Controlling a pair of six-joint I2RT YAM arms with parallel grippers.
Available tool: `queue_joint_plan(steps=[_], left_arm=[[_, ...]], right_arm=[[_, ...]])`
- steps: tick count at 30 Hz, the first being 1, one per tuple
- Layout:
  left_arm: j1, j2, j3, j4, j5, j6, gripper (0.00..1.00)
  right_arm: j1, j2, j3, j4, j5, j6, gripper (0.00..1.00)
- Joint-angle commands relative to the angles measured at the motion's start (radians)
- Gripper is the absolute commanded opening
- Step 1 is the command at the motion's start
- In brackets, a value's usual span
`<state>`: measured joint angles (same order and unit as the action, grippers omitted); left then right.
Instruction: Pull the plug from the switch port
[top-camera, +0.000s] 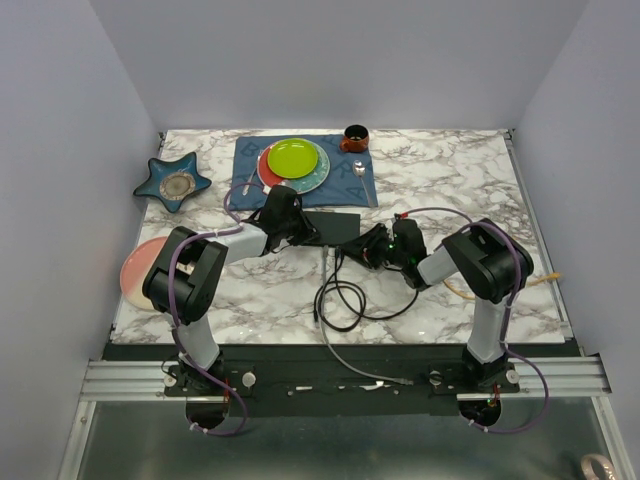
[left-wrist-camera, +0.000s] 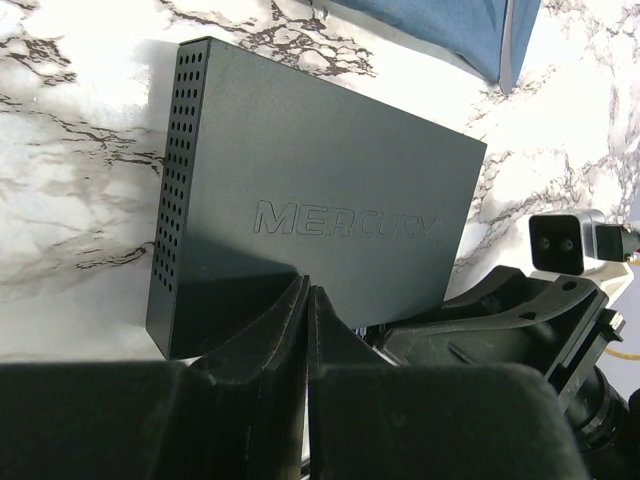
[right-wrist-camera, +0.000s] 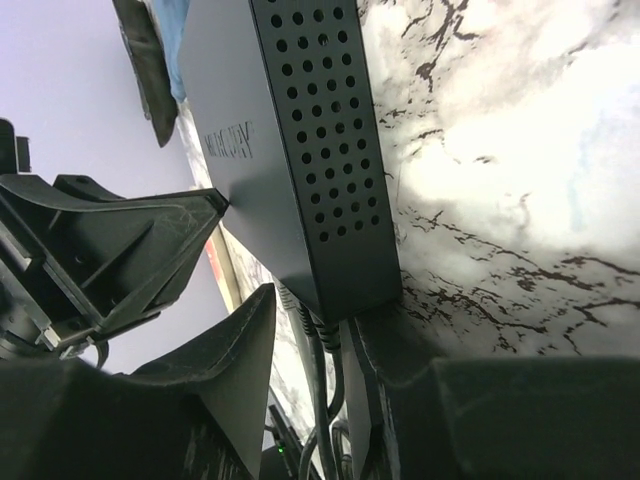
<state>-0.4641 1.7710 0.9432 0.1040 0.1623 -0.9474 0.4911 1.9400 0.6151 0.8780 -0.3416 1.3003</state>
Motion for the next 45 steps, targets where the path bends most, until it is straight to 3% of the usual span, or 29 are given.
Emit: queue_joint_plan(steps=[1, 15, 27, 39, 45], left_arm=[[0.005, -0.013, -0.024, -0.017, 0.01, 0.002, 0.14], [0.005, -0.013, -0.029, -0.013, 0.011, 0.002, 0.13], [0.005, -0.028, -0.046, -0.009, 0.009, -0.002, 0.13], [0.005, -0.031, -0.047, -0.009, 0.011, 0.001, 0.13], [0.005, -0.03, -0.047, -0.007, 0.011, -0.001, 0.13]], right_arm=[[0.006, 0.036, 0.009, 0.052, 0.05, 0.033, 0.39], [0.006, 0.053, 0.003, 0.061, 0.062, 0.047, 0.32], [0.006, 0.088, -0.038, 0.219, 0.105, 0.169, 0.39], [0.006, 0.085, -0.031, 0.188, 0.115, 0.169, 0.27], [0.006, 0.088, -0.026, 0.179, 0.078, 0.123, 0.35]])
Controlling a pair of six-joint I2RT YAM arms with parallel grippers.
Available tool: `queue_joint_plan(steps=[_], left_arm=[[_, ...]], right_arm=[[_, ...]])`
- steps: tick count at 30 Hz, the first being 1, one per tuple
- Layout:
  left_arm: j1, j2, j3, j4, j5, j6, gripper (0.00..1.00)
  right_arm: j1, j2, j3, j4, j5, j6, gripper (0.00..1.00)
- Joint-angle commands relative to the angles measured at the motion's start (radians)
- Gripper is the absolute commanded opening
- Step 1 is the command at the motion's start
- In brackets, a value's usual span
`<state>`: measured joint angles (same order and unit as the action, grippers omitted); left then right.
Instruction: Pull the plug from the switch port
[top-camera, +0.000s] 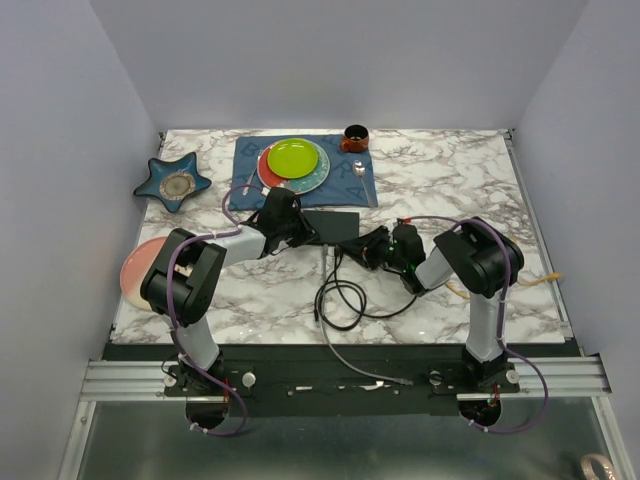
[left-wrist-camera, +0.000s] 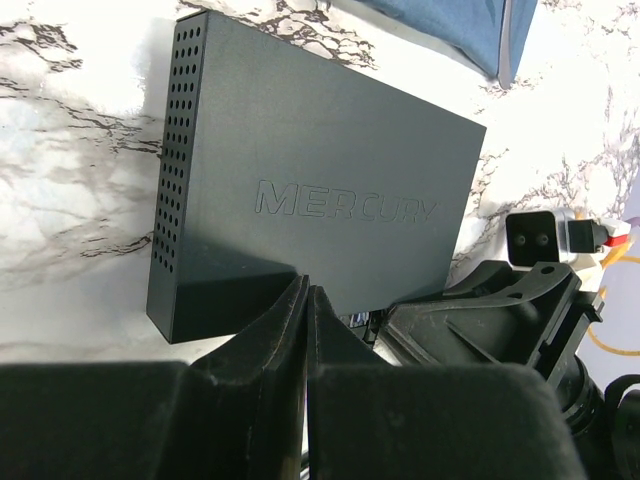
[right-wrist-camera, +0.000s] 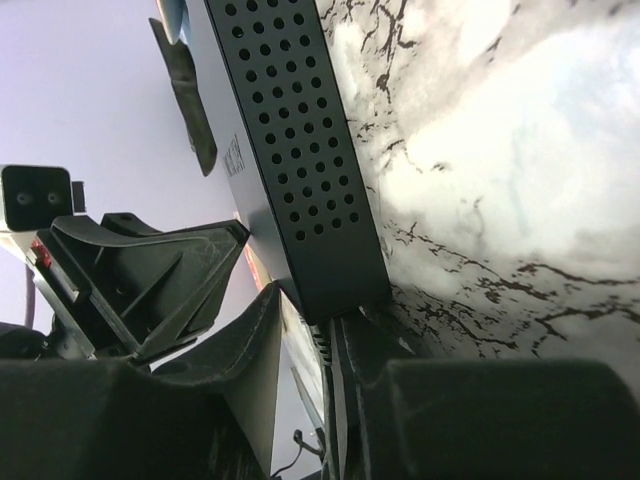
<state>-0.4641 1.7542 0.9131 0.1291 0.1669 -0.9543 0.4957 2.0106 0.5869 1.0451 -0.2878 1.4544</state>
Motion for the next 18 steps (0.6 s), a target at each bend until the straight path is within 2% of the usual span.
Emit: queue_joint_plan(steps=[1, 6, 18], left_arm=[[0.005, -0.012, -0.019, -0.032, 0.006, 0.005, 0.13], [0.004, -0.012, -0.02, -0.028, 0.01, 0.005, 0.13], [0.002, -0.012, -0.023, -0.025, 0.013, 0.0, 0.13]], right_arm=[[0.001, 0.019, 0.001, 0.01, 0.016, -0.04, 0.36], [0.001, -0.003, 0.021, -0.091, 0.002, -0.094, 0.38], [0.001, -0.035, 0.04, -0.21, 0.006, -0.189, 0.34]])
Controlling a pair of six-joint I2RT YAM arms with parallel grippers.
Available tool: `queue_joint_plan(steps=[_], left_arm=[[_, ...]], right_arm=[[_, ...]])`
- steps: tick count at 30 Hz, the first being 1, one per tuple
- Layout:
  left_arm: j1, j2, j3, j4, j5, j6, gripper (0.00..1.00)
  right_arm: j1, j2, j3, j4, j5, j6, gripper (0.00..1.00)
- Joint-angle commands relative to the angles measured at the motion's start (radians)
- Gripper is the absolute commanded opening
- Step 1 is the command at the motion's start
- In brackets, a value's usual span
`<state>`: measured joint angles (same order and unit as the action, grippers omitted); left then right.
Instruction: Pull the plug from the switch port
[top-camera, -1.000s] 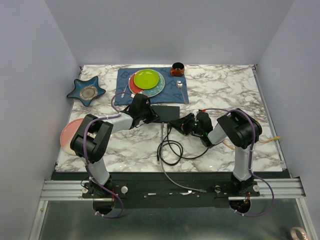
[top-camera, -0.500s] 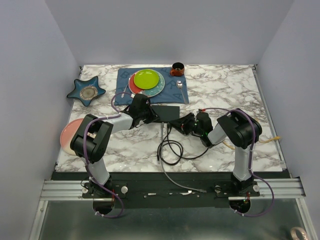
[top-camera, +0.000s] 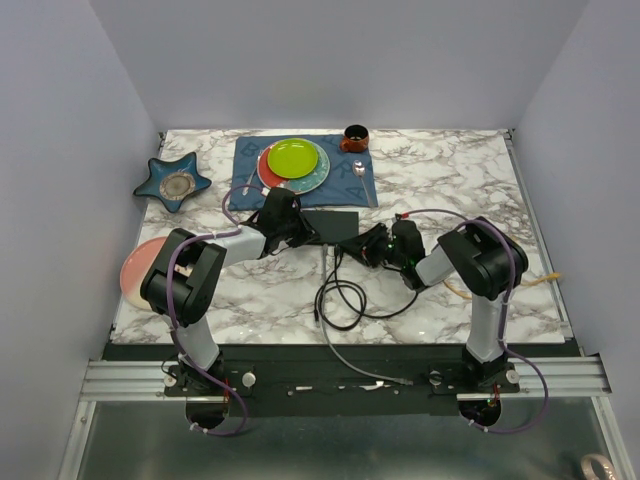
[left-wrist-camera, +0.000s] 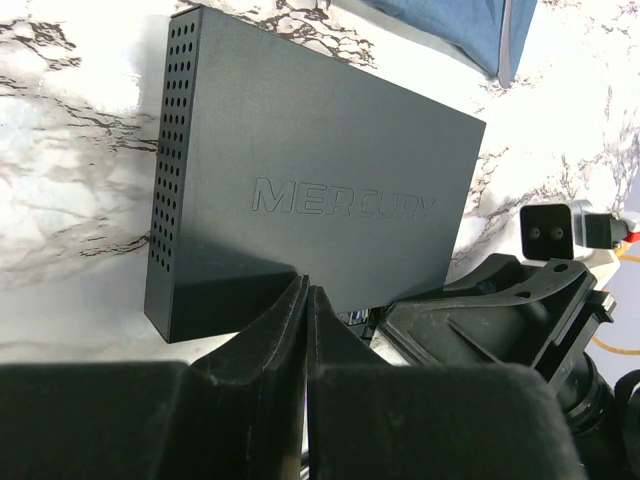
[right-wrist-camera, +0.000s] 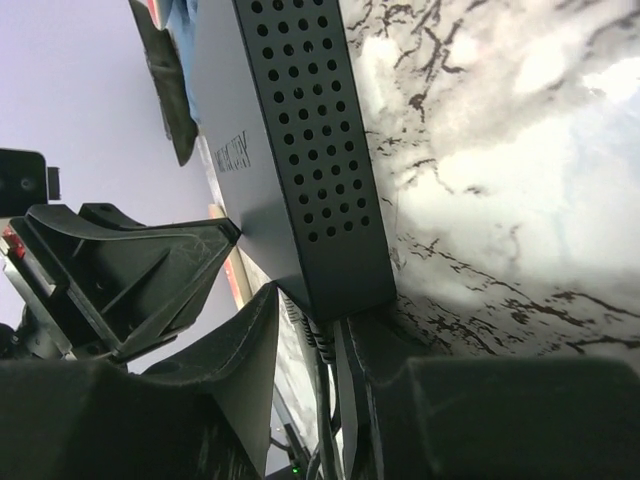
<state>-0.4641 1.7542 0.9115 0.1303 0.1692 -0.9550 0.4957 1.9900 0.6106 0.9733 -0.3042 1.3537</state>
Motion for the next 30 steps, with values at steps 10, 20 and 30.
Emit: queue_joint_plan(steps=[10, 20, 30], left_arm=[[0.002, -0.01, -0.022, -0.021, 0.013, -0.004, 0.13], [0.001, -0.013, -0.023, -0.021, 0.012, -0.004, 0.13], [-0.001, -0.013, -0.026, -0.02, 0.013, -0.005, 0.13]], right_arm=[[0.001, -0.02, 0.034, -0.231, 0.011, -0.126, 0.41], [0.001, -0.01, 0.04, -0.219, 0.016, -0.099, 0.31], [0.001, 0.0, 0.008, -0.15, 0.022, -0.044, 0.29]])
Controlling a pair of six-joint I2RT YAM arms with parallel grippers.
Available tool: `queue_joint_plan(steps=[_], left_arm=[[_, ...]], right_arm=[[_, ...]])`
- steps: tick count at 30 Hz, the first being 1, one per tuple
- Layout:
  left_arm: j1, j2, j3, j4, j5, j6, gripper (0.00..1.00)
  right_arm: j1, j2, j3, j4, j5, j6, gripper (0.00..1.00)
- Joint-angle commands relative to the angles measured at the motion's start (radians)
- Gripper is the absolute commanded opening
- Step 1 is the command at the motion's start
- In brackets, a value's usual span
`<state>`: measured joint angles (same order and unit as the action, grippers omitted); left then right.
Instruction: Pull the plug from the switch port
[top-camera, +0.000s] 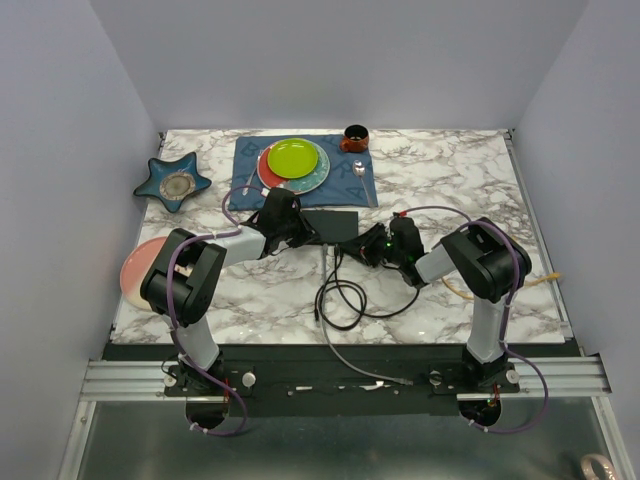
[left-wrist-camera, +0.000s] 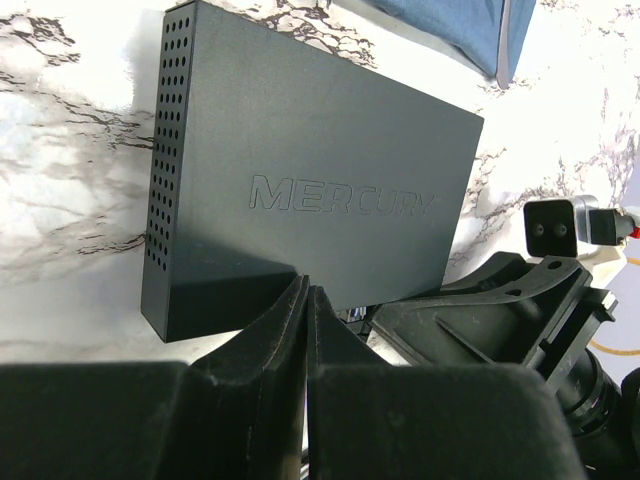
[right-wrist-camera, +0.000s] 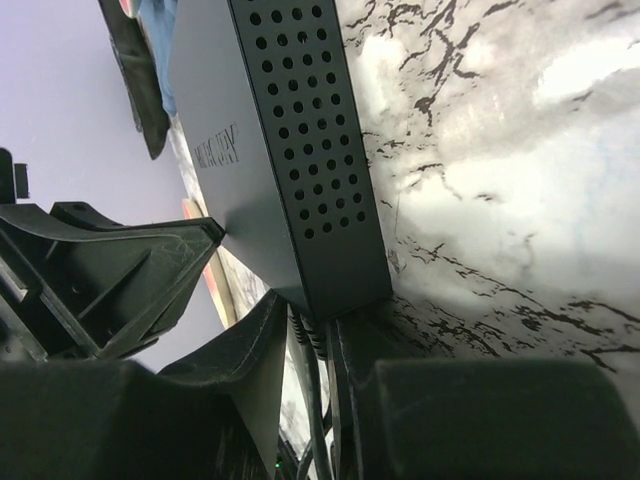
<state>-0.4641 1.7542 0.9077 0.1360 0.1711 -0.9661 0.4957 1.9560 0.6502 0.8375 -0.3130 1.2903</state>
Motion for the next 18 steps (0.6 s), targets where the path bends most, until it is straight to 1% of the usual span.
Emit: queue_joint_plan(steps=[1, 3, 6, 18], left_arm=[[-0.001, -0.013, -0.024, -0.026, 0.011, 0.006, 0.13], [-0.002, -0.015, -0.024, -0.026, 0.01, 0.006, 0.13], [-0.001, -0.019, -0.027, -0.026, 0.01, 0.006, 0.13], [-0.002, -0.024, -0.032, -0.026, 0.01, 0.009, 0.13]], right_arm=[[0.001, 0.037, -0.04, 0.004, 0.029, 0.029, 0.29], [0.001, 0.041, -0.05, 0.063, 0.028, 0.061, 0.31], [0.001, 0.035, -0.047, 0.063, 0.029, 0.072, 0.33], [-0.005, 0.047, -0.046, 0.071, 0.035, 0.129, 0.31]])
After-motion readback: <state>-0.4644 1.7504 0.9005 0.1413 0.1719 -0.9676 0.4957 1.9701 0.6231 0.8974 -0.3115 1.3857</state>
